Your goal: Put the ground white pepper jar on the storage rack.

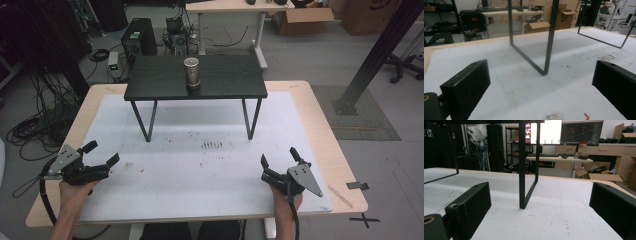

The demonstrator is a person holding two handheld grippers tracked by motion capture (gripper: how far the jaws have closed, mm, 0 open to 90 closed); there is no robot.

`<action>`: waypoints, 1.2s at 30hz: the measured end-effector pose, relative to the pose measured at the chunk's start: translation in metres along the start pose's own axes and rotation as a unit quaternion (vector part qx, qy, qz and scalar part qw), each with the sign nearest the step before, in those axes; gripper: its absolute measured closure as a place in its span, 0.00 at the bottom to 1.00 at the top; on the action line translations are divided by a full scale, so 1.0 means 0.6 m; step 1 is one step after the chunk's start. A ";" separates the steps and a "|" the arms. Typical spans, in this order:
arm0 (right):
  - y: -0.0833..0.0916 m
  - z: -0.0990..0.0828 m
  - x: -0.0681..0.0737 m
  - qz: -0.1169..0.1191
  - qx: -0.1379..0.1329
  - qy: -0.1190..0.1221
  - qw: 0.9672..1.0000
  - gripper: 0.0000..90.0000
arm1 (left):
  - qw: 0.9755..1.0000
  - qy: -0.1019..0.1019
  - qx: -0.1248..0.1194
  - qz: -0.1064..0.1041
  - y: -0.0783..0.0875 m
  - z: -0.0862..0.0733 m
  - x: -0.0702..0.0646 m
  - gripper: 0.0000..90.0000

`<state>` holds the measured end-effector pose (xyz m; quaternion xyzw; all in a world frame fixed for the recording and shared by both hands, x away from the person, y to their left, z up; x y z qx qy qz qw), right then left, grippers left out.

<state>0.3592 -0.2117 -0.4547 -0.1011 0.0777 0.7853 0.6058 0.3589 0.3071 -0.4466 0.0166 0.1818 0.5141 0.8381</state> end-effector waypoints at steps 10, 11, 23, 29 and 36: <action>0.000 0.000 0.000 0.000 0.000 0.000 1.000 0.04 | 0.999 -0.007 -0.035 0.011 0.014 -0.018 0.003 0.02; 0.000 0.000 0.000 0.000 0.000 0.000 1.000 0.04 | 0.999 -0.007 -0.037 0.011 0.015 -0.020 0.003 0.02; 0.000 0.000 0.000 0.000 -0.001 0.000 1.000 0.04 | 0.998 -0.016 -0.065 0.020 0.024 -0.028 0.004 0.02; 0.000 0.000 0.000 0.000 -0.001 0.000 1.000 0.04 | 0.997 -0.025 -0.074 0.018 0.027 -0.028 0.000 0.02; 0.000 0.000 0.000 0.000 -0.001 0.000 1.000 0.04 | 0.997 -0.027 -0.077 0.016 0.028 -0.028 -0.001 0.01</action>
Point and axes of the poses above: each handheld gripper's, and its own axes: y roughly backward along the jaws, z roughly out of its top, x roughly to its left, the point moved 9 cm from there along -y, roughly forward along the jaws, and after that the axes turned 14 degrees about y, right-handed, at the moved point
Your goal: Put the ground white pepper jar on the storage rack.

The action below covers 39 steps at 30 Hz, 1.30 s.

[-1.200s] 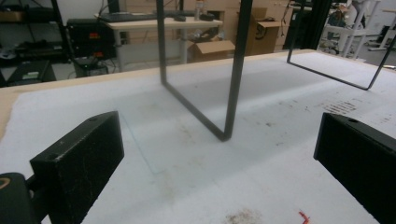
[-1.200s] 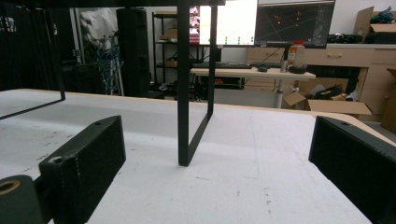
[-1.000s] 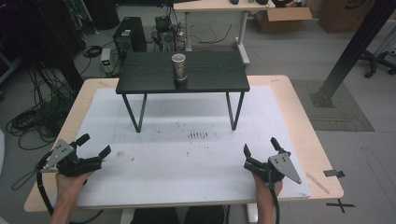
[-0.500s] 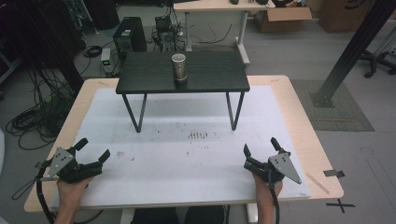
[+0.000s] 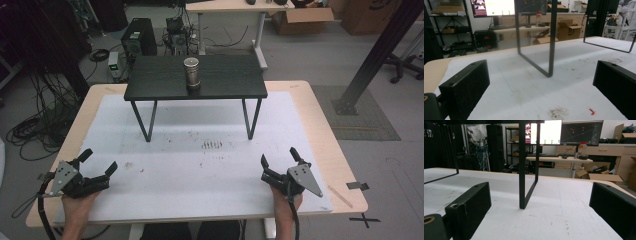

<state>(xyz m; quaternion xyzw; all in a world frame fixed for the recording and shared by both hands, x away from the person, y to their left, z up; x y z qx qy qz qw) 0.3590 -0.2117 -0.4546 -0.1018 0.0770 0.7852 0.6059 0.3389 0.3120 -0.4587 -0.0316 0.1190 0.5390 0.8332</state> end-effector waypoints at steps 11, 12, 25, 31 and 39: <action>0.000 0.000 0.000 0.000 0.000 0.000 1.000 0.04 | 1.000 -0.001 -0.002 -0.001 0.001 0.000 0.000 0.01; 0.000 0.000 0.000 0.000 0.000 0.001 1.000 0.04 | 1.000 0.000 -0.002 -0.001 0.001 0.000 0.000 0.01; 0.000 0.000 0.000 0.000 0.000 0.000 1.000 0.04 | 1.000 0.000 -0.004 -0.001 0.001 0.001 0.000 0.01; 0.000 0.000 0.000 0.000 0.000 0.000 1.000 0.04 | 1.000 0.001 -0.005 -0.002 0.002 0.001 0.000 0.01; 0.000 0.000 0.000 -0.001 0.000 0.000 1.000 0.04 | 1.000 0.002 -0.006 -0.002 0.002 0.001 0.000 0.02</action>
Point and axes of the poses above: each handheld gripper's, and its own axes: y roughly backward along the jaws, z roughly out of its top, x roughly to its left, the point moved 9 cm from there along -y, roughly forward along the jaws, and after that the axes turned 14 degrees about y, right-handed, at the moved point
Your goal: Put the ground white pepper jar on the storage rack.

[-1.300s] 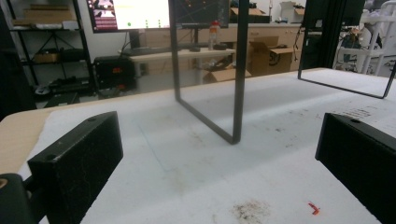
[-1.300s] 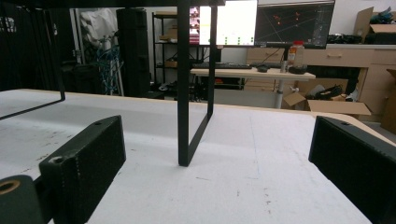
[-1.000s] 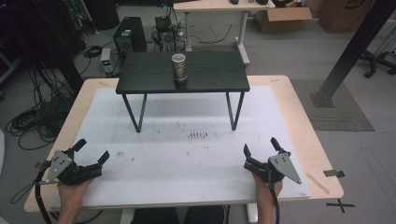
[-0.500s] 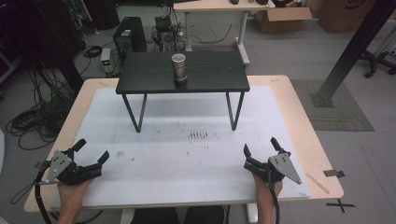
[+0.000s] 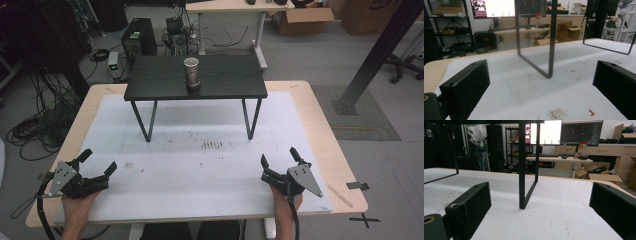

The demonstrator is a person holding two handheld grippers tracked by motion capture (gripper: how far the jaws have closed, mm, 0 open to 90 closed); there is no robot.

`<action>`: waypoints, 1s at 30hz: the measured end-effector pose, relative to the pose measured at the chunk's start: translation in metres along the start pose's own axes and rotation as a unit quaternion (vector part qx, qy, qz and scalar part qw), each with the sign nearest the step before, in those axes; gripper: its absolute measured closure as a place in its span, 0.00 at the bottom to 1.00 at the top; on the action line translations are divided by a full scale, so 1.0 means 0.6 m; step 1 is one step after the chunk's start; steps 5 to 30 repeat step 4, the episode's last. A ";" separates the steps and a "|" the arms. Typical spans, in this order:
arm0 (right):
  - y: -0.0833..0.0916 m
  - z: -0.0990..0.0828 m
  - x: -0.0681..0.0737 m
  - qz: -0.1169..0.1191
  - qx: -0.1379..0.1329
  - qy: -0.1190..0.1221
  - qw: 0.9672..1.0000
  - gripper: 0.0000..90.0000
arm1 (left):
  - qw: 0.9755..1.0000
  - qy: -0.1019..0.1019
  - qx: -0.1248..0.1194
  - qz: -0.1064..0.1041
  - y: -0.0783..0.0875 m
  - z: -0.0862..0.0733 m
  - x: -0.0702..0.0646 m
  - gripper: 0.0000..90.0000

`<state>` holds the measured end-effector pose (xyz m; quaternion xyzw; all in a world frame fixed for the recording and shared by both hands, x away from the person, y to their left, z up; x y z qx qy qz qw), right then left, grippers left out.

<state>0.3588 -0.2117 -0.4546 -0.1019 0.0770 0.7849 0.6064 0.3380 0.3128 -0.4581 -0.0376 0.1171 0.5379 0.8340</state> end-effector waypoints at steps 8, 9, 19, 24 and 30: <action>0.000 0.000 0.000 0.000 0.000 0.000 1.000 0.04 | 1.000 0.001 -0.002 -0.001 0.001 0.000 0.000 0.01; 0.000 0.000 0.000 0.000 0.000 0.000 1.000 0.04 | 1.000 0.001 -0.002 -0.001 0.001 0.000 0.000 0.01; 0.000 0.000 0.000 0.000 0.000 0.000 1.000 0.04 | 1.000 0.001 -0.002 -0.001 0.001 0.000 0.000 0.01; 0.000 0.000 0.000 0.000 0.000 0.000 1.000 0.04 | 1.000 0.001 -0.002 -0.001 0.001 0.000 0.000 0.01; 0.000 0.000 0.000 0.000 0.000 0.000 1.000 0.04 | 1.000 0.001 -0.002 -0.001 0.001 0.000 0.000 0.01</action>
Point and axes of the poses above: each handheld gripper's, and its own axes: y roughly backward along the jaws, z roughly out of its top, x roughly to its left, the point moved 9 cm from there along -y, roughly forward along the jaws, and after that the axes turned 14 degrees about y, right-handed, at the moved point
